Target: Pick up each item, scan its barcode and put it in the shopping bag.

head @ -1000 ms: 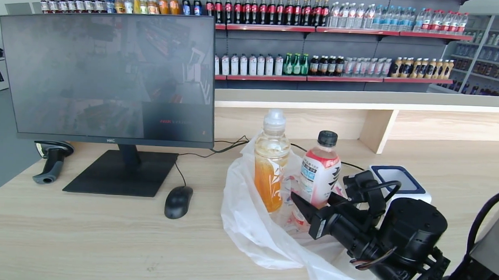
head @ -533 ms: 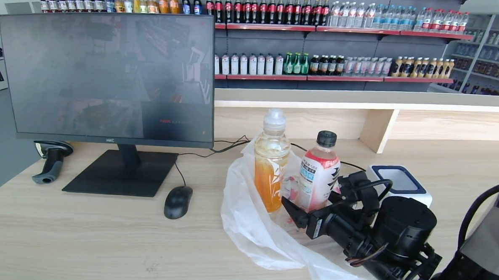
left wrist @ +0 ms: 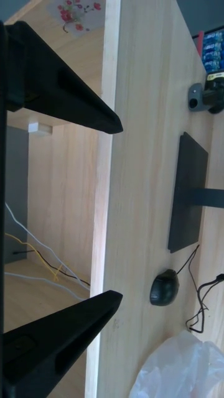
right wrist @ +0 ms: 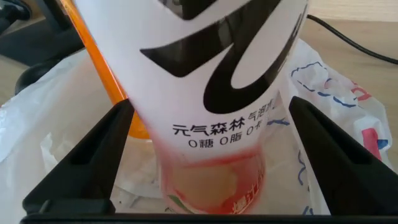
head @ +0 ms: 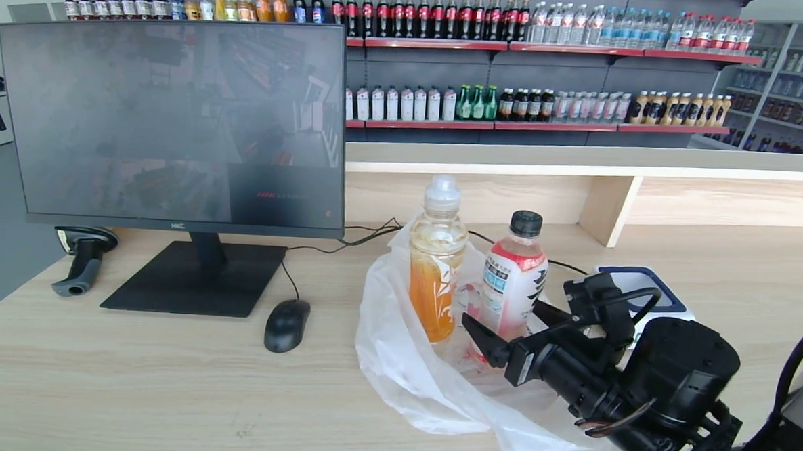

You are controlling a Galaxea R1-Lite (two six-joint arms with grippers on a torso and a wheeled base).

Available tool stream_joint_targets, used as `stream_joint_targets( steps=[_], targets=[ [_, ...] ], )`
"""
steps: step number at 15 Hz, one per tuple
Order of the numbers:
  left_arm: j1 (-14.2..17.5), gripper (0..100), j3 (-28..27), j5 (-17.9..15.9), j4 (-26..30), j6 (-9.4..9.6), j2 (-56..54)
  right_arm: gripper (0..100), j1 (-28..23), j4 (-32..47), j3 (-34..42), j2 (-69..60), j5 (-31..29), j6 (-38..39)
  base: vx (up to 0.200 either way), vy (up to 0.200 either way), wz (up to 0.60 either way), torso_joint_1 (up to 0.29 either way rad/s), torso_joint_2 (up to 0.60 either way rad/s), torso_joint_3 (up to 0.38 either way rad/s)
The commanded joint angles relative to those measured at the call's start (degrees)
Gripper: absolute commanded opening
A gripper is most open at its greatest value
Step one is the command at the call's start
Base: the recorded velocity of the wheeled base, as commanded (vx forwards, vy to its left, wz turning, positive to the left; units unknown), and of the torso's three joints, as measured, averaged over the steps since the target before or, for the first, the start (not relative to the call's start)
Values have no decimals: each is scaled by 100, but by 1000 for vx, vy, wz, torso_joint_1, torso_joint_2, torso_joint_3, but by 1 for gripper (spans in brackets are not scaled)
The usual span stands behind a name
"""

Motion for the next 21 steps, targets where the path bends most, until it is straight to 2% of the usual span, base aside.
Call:
stream_joint_targets(
  steps=[1, 3, 5, 7, 8, 9, 12, 13, 14, 15, 16, 17, 21],
  targets=[
    [-4, 100, 0, 2, -2, 7, -2, 100, -11, -14, 324, -661, -6, 2, 0, 0, 0, 0, 0, 0],
    [-4, 100, 0, 2, -2, 7, -2, 100, -19, -14, 843, -1390, -6, 2, 0, 0, 0, 0, 0, 0],
    [5, 100, 0, 2, -2, 7, -2, 100, -345, -14, 1915, -2515, -6, 2, 0, 0, 0, 0, 0, 0],
    [5, 100, 0, 2, 16, 16, -2, 100, -556, -14, 1915, -3210, -410, 178, 0, 0, 0, 0, 0, 0],
    [5, 100, 0, 2, 16, 16, -2, 100, -476, 170, 1915, -3649, -990, 468, 0, 0, 0, 0, 0, 0],
    [5, 100, 0, 2, 16, 16, -2, 100, -432, 583, 1915, -4080, -1105, 512, 0, 0, 0, 0, 0, 0],
    [5, 100, 0, 2, 16, -2, -2, 100, -415, 3027, 1915, -5829, -1096, 450, 0, 0, 0, 0, 0, 0],
    [5, 100, 0, 2, 16, -2, -2, 100, -292, 5083, 1915, -7349, -1008, 99, 0, 0, 0, 0, 0, 0],
    [5, 100, 0, 2, 16, -2, -2, 100, -222, 5707, 1915, -7806, -911, -68, 0, 0, 0, 0, 0, 0],
    [5, 100, 0, 2, 16, -2, -2, 100, -151, 7878, 1880, -9450, -665, -657, 0, 0, 0, 0, 0, 0],
    [5, 100, 0, 2, 16, 7, -2, 100, -107, 8951, 1801, -10338, -322, -851, 0, 0, 0, 0, 0, 0],
    [-4, 100, 0, 2, 7, 7, -2, 100, -151, 9583, 1493, -10610, -217, -815, 0, 0, 0, 0, 0, 0],
    [5, 100, 0, 2, 7, -2, -2, 100, -222, 9627, 1476, -10803, 20, -446, 0, 0, 0, 0, 0, 0]
  ],
)
